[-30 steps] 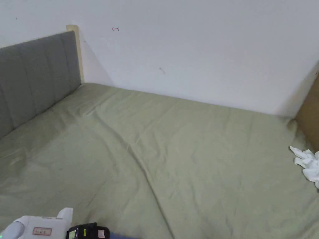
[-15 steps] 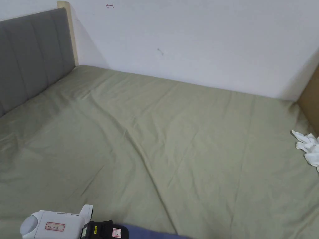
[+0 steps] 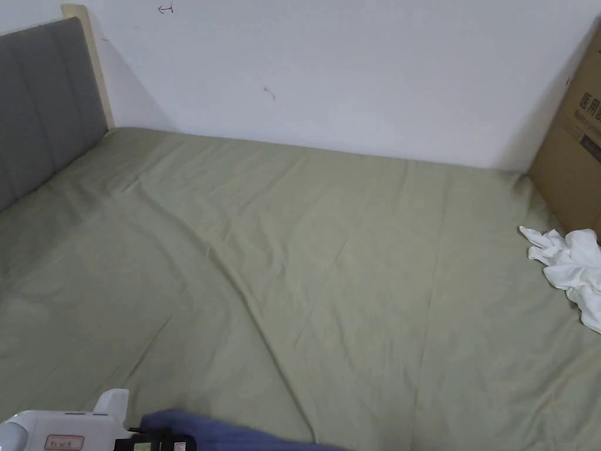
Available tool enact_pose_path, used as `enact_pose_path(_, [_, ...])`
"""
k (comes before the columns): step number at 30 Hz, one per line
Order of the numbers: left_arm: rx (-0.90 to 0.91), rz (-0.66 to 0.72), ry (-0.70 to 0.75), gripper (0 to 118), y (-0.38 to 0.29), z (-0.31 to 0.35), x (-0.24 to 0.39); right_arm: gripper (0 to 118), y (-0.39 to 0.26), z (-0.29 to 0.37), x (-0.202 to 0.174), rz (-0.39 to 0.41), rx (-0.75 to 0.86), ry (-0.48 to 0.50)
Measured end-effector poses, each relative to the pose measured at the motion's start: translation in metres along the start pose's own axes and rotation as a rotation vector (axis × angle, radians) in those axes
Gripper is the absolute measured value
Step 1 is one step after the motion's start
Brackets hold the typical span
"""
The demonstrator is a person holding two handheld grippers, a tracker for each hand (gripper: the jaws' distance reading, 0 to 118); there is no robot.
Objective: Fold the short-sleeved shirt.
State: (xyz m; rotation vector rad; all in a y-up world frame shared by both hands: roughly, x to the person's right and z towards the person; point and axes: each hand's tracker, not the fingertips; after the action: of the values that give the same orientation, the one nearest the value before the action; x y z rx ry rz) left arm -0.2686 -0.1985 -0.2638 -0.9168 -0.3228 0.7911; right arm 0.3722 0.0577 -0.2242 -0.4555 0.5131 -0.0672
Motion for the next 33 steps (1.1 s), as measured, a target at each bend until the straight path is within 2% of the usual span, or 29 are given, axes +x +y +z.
enact_pose_path(6, [0.031, -0.035, 0.235, 8, 0.044, 0.043, 0.019, 18, 0.003, 0.002, 0.008, -0.018, 0.023, -0.004])
enact_pose_path(8, [0.053, -0.052, 0.349, 8, 0.058, 0.07, 0.023, 18, 0.003, 0.003, 0.011, -0.029, 0.035, -0.001])
enact_pose_path(12, [0.076, -0.061, 0.463, 8, 0.081, 0.124, 0.037, 18, 0.004, 0.004, 0.017, -0.046, 0.059, -0.001])
enact_pose_path(13, [0.074, -0.107, 0.503, 8, 0.09, 0.14, 0.026, 18, 0.005, 0.004, 0.018, -0.053, 0.065, 0.0])
enact_pose_path(18, [0.066, -0.177, 0.544, 8, 0.096, 0.17, 0.085, 18, 0.011, 0.005, 0.021, -0.07, 0.096, 0.014])
enact_pose_path(19, [0.045, -0.216, 0.575, 8, 0.094, 0.168, 0.098, 18, 0.013, 0.006, 0.02, -0.051, 0.113, 0.016])
enact_pose_path(21, [0.063, -0.131, 0.65, 8, 0.089, 0.153, 0.124, 18, 0.019, 0.008, 0.016, -0.008, 0.141, -0.004])
enact_pose_path(24, [0.062, -0.154, 0.459, 8, 0.076, 0.128, 0.163, 18, 0.027, 0.011, 0.011, 0.028, 0.16, -0.008])
enact_pose_path(25, [0.08, -0.118, 0.441, 8, 0.067, 0.11, 0.189, 18, 0.028, 0.012, 0.009, 0.036, 0.167, -0.002])
enact_pose_path(28, [0.019, -0.165, 0.43, 8, 0.047, 0.054, 0.229, 18, 0.032, 0.016, 0.006, 0.056, 0.176, 0.008])
enact_pose_path(30, [-0.065, -0.209, 0.414, 8, 0.048, 0.019, 0.235, 18, 0.032, 0.019, 0.007, 0.063, 0.181, -0.004])
enact_pose_path(33, [-0.14, -0.187, 0.348, 9, 0.026, -0.047, 0.251, 18, 0.03, 0.024, 0.012, 0.046, 0.176, -0.005])
